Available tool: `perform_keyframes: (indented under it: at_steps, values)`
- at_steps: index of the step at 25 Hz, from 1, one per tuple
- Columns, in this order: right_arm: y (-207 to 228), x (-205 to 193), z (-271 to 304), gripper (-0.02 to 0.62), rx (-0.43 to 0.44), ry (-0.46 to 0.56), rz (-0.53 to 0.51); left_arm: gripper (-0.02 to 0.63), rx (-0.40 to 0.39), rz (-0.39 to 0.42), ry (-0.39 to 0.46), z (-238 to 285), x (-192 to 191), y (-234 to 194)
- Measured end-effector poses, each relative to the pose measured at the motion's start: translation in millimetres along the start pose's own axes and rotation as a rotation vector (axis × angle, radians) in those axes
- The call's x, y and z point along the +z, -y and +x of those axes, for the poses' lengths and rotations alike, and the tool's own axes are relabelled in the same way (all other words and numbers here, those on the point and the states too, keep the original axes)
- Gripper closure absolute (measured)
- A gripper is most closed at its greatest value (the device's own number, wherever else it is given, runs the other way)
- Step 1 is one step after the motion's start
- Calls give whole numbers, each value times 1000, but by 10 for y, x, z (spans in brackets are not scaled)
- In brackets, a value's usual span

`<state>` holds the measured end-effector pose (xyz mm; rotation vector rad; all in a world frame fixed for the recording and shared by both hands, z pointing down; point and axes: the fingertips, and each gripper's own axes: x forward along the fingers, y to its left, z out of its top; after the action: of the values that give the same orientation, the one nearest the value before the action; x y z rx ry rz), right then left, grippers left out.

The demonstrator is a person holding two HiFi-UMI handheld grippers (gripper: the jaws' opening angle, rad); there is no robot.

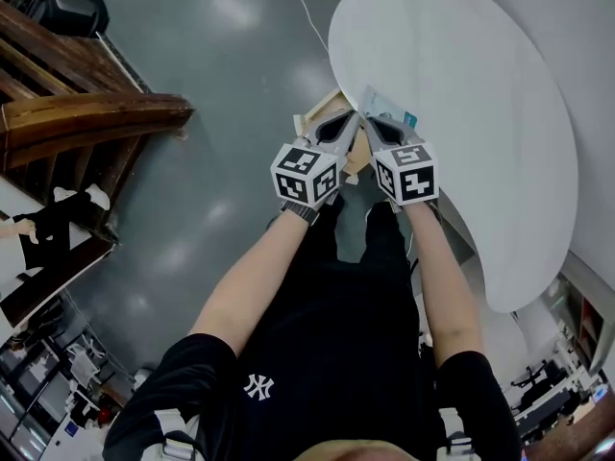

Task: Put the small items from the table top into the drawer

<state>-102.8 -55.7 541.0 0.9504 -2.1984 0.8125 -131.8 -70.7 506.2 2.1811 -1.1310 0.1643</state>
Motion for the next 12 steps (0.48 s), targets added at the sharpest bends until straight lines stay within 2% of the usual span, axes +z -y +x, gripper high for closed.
perform_keyframes:
  at_steps: [12]
  values:
    - [-635, -349, 359, 571, 35, -46, -19, 606, 43, -25, 2, -461, -149, -383]
